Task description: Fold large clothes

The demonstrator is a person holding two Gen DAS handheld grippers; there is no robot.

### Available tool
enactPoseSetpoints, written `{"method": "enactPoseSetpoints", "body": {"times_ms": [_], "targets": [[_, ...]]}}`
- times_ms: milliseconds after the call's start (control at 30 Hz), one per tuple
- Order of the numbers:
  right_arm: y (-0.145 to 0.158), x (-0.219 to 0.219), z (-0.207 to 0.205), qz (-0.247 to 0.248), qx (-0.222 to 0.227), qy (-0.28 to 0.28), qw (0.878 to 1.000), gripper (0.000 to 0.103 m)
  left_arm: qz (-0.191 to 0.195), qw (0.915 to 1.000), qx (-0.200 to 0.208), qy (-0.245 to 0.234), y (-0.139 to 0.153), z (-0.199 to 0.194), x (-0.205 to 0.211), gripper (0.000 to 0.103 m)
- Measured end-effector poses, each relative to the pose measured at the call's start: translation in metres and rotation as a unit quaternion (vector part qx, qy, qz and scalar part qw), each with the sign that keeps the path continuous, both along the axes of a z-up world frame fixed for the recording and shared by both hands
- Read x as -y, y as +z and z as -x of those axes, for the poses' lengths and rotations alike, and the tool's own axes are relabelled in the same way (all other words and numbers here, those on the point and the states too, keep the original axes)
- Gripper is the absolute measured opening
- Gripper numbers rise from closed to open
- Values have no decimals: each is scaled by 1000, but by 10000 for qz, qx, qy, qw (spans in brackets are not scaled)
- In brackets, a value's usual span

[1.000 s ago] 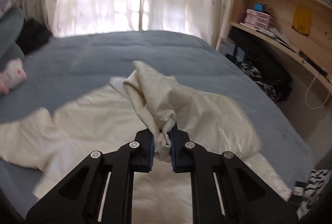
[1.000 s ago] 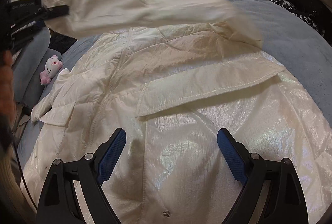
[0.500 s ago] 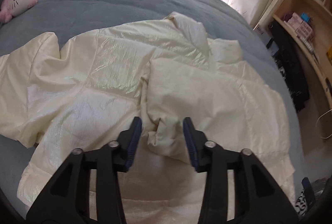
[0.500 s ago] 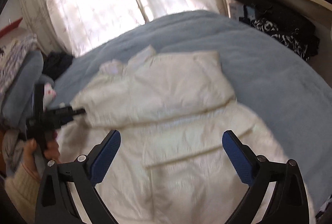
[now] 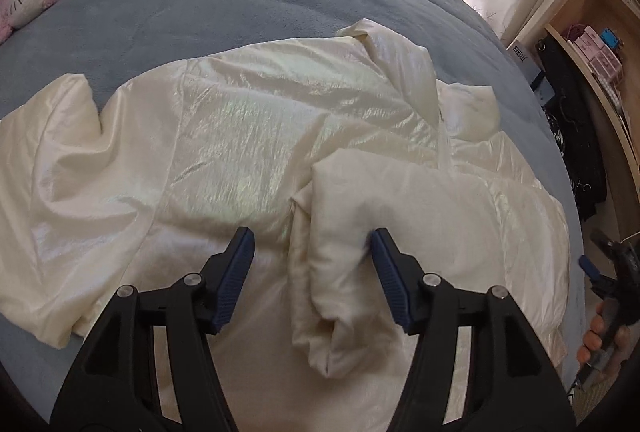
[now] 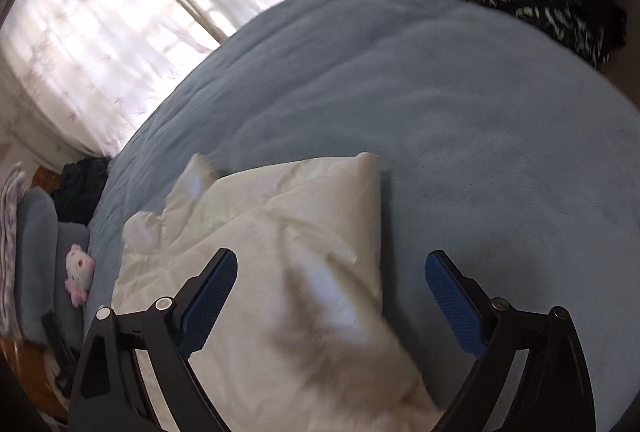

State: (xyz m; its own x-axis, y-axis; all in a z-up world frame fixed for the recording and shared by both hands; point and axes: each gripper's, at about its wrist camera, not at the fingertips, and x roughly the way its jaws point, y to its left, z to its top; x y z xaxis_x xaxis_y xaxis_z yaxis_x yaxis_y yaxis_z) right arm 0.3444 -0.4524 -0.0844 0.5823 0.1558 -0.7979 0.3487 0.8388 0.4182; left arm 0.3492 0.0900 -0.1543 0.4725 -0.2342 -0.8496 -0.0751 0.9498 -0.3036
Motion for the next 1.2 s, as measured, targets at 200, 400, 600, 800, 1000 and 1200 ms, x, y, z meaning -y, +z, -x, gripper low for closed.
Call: {"method": "enactPoseSetpoints", "body": {"times_ms": [200,400,600,800,1000,1200], "targets": [[-54,14,-40,-923,-434,203,9946,45,-207,9994,62,-267,-3,-20,21,31],[-36,-1,-41,201,-83,222,9995,25,-700,9950,655,-271,0,-25,35,16],[-12,-15,-43,1051,-324,269,9936,51,-962,9936,554,-210,-7,-26,37,22],[48,-59,1,1496,504,771,9845,73,-1020,9896,1012,-85,38,0,23,40],[35,-154,5,1291,539,1760,9744,73,-522,9929,1060,-110,50,15,50,46],[-11,-211,2,1585,85,2005,9667,70,-970,9937,555,-119,-6,18,90,46]]}}
